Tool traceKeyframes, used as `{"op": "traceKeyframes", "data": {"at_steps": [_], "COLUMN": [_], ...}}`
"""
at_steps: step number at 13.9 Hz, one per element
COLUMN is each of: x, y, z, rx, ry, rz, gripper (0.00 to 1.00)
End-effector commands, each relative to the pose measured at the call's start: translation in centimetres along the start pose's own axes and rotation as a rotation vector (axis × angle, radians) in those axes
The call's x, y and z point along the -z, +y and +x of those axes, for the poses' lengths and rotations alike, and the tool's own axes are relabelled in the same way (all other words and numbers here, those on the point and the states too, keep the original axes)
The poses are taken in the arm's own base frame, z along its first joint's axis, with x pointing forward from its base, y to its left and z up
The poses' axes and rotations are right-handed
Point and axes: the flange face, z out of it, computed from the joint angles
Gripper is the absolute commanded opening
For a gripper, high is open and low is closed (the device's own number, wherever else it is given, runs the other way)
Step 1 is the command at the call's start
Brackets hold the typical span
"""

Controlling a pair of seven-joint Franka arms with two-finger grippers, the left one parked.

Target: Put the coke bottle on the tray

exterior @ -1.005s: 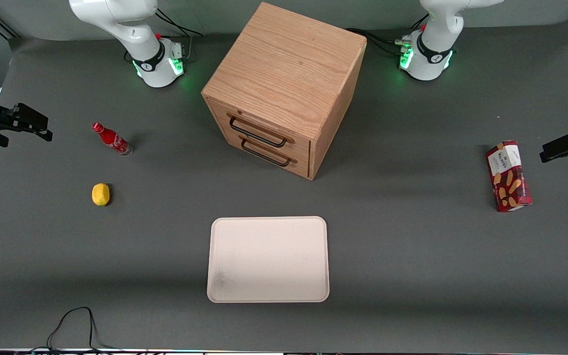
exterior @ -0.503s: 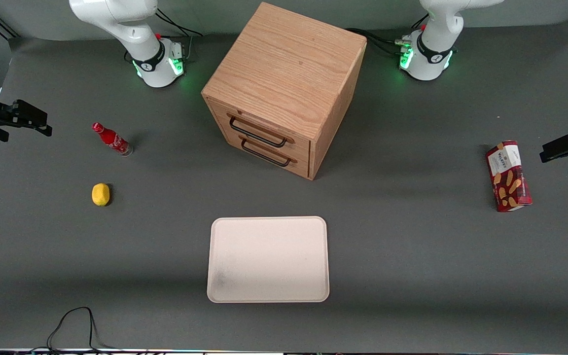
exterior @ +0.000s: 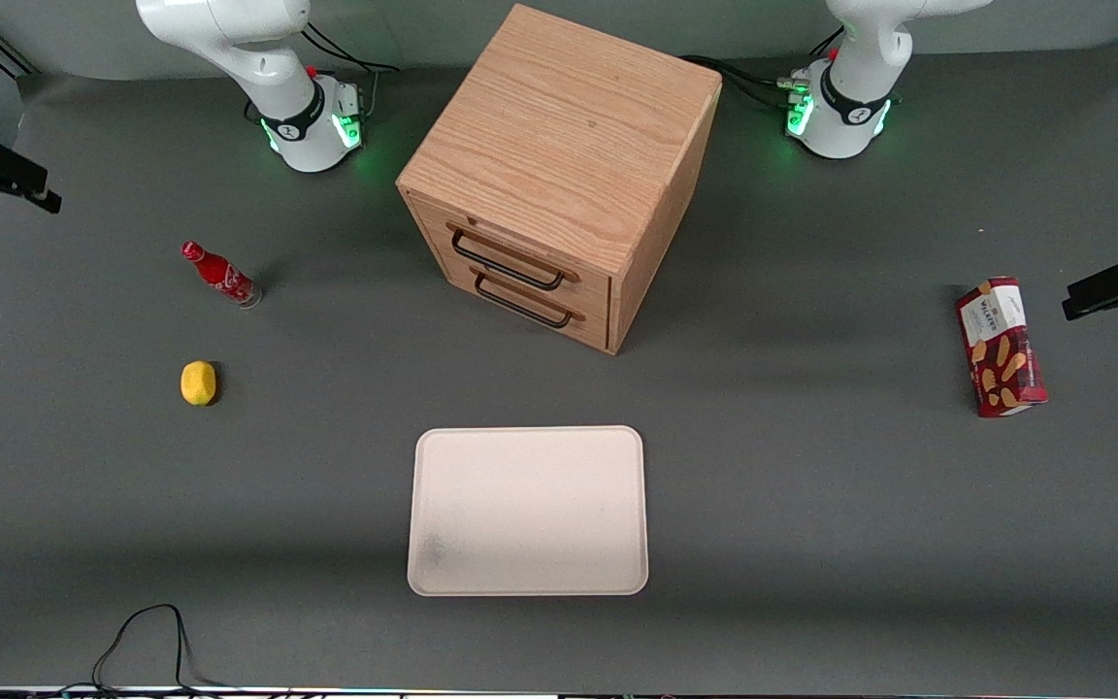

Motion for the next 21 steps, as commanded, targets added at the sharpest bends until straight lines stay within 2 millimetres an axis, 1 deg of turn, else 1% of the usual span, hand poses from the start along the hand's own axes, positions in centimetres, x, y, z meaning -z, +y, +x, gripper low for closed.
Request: {"op": "traceKeyframes", "data": {"at_steps": [1, 2, 5, 7, 10, 11, 12, 13, 15, 16, 19, 21], "x": [-1.4, -1.7, -2.2, -3.5, -5.6, -6.9, -8.6, -10.5, -14.1, -15.6, -18.6, -21.3], "y": [-0.7, -0.8, -0.9, -1.2, -1.4, -1.2, -0.4, 0.3, 0.8, 0.8, 0.1, -0.3], "z": [-4.0, -4.8, -5.8, -6.7, -6.0, -5.7, -5.5, -5.2, -5.0, -5.2, -5.3, -5.1], "rx": [0.035, 0.039, 0.046, 0.061, 0.068, 0.066, 0.053, 0.041, 0.029, 0.027, 0.037, 0.041], "ry": [0.03, 0.03, 0.043, 0.061, 0.076, 0.081, 0.091, 0.102, 0.123, 0.122, 0.146, 0.165], "rz": [-0.002, 0.002, -0.008, -0.026, -0.029, -0.026, -0.012, 0.0, 0.013, 0.021, 0.021, 0.017], "gripper": [1.0, 1.0, 1.0, 1.0, 1.0, 1.0, 1.0, 1.0, 1.0, 1.0, 1.0, 1.0]}}
